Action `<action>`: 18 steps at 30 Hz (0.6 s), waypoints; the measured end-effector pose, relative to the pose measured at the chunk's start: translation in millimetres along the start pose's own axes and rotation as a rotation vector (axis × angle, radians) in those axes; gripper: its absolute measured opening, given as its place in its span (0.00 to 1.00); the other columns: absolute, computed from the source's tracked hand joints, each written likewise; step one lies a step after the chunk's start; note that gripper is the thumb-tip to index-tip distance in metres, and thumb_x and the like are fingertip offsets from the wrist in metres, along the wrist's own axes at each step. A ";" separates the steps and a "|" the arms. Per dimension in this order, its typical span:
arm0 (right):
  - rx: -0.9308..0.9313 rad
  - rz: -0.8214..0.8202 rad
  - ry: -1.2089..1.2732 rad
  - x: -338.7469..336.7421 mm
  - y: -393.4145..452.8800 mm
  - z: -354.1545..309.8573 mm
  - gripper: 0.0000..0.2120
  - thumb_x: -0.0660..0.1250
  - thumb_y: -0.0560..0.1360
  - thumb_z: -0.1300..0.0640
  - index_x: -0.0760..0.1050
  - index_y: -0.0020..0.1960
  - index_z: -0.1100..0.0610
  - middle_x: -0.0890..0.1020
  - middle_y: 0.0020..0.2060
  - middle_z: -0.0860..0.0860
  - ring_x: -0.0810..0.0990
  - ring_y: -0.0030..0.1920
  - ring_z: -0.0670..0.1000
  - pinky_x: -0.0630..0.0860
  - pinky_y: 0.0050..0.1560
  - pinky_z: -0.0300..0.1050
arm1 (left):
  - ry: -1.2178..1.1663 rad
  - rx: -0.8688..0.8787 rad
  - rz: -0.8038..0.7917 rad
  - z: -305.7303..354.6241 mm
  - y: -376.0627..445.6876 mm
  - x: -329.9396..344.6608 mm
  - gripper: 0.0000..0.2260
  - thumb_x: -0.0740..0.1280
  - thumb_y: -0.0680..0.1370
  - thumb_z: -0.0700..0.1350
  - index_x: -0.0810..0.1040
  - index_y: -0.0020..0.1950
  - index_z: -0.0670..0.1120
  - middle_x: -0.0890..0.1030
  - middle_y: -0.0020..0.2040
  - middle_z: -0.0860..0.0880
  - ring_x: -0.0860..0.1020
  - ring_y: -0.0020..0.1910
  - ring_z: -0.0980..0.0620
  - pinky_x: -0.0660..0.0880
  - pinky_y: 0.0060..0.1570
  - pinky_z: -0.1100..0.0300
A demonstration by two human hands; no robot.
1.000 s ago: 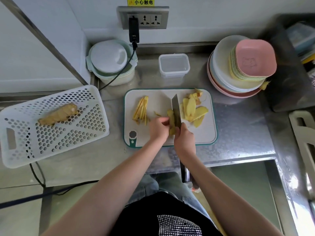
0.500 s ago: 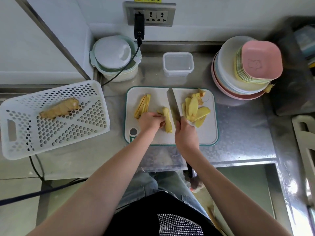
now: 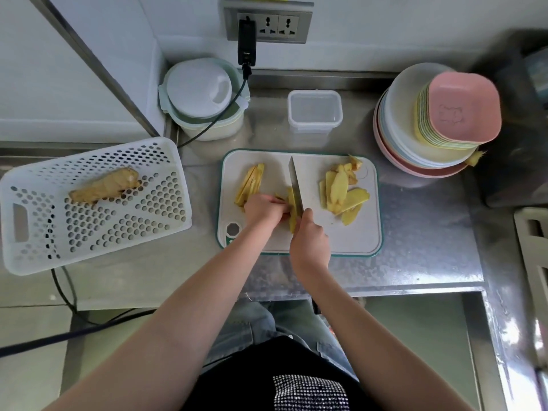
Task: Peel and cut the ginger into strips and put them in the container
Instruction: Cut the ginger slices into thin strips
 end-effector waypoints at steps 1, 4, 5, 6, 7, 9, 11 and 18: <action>0.006 -0.006 -0.003 0.8 1.4 -1.1 0.07 0.51 0.79 0.67 0.61 0.53 0.58 0.74 0.38 0.56 0.72 0.38 0.58 0.71 0.36 0.50 | -0.014 -0.004 0.010 0.6 1.3 0.2 0.06 0.74 0.69 0.35 0.82 0.34 0.45 0.82 0.33 0.47 0.83 0.36 0.48 0.81 0.44 0.57; 0.011 -0.008 0.006 2.0 8.4 -1.3 0.06 0.52 0.79 0.67 0.59 0.49 0.56 0.77 0.40 0.58 0.76 0.41 0.60 0.71 0.36 0.50 | -0.007 0.011 0.026 -1.0 6.3 1.9 0.09 0.74 0.68 0.36 0.81 0.31 0.48 0.83 0.33 0.46 0.83 0.38 0.47 0.81 0.46 0.55; 0.010 0.000 0.018 2.6 10.1 0.5 0.05 0.52 0.80 0.65 0.59 0.48 0.56 0.78 0.41 0.59 0.77 0.41 0.61 0.70 0.36 0.50 | -0.004 0.008 0.021 -3.1 7.3 2.9 0.09 0.74 0.68 0.36 0.82 0.32 0.48 0.83 0.34 0.46 0.83 0.38 0.47 0.81 0.46 0.55; 0.007 0.009 0.031 3.6 11.0 1.9 0.05 0.52 0.80 0.64 0.59 0.48 0.56 0.79 0.42 0.60 0.77 0.41 0.61 0.70 0.36 0.50 | -0.002 -0.001 0.008 -4.2 8.1 3.1 0.08 0.74 0.68 0.36 0.82 0.33 0.48 0.83 0.34 0.46 0.83 0.38 0.47 0.81 0.47 0.55; 0.005 0.014 0.038 5.1 11.4 3.2 0.05 0.52 0.81 0.63 0.58 0.48 0.56 0.79 0.42 0.61 0.77 0.41 0.62 0.70 0.35 0.50 | 0.003 -0.018 -0.005 -4.9 8.8 2.8 0.07 0.74 0.68 0.36 0.83 0.34 0.48 0.83 0.34 0.46 0.83 0.38 0.47 0.81 0.47 0.55; 0.003 0.019 0.041 6.5 11.9 4.1 0.05 0.51 0.82 0.62 0.58 0.48 0.56 0.79 0.42 0.61 0.78 0.41 0.62 0.71 0.35 0.51 | 0.027 0.016 0.003 0.8 6.4 -0.6 0.03 0.72 0.70 0.38 0.83 0.37 0.45 0.82 0.33 0.47 0.82 0.38 0.48 0.80 0.44 0.57; 0.005 0.021 0.045 6.8 12.3 4.8 0.05 0.51 0.82 0.62 0.59 0.47 0.56 0.79 0.42 0.60 0.77 0.39 0.61 0.70 0.35 0.50 | 0.171 0.251 0.108 14.8 2.0 -2.3 0.08 0.67 0.75 0.44 0.80 0.38 0.41 0.79 0.31 0.47 0.78 0.33 0.49 0.75 0.35 0.56; 0.014 -0.006 0.070 4.7 9.7 2.2 0.04 0.50 0.81 0.63 0.60 0.49 0.57 0.80 0.43 0.61 0.78 0.41 0.61 0.72 0.37 0.51 | 1.157 0.814 0.292 58.9 -2.5 27.3 0.11 0.54 0.81 0.42 0.74 0.54 0.40 0.80 0.45 0.47 0.79 0.43 0.49 0.66 0.36 0.59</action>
Point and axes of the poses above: each hand's wrist, its own y-axis towards the middle knuckle, its own x-axis out of the palm, z = x × y, the point moved 1 cm from there along y, towards the middle knuckle
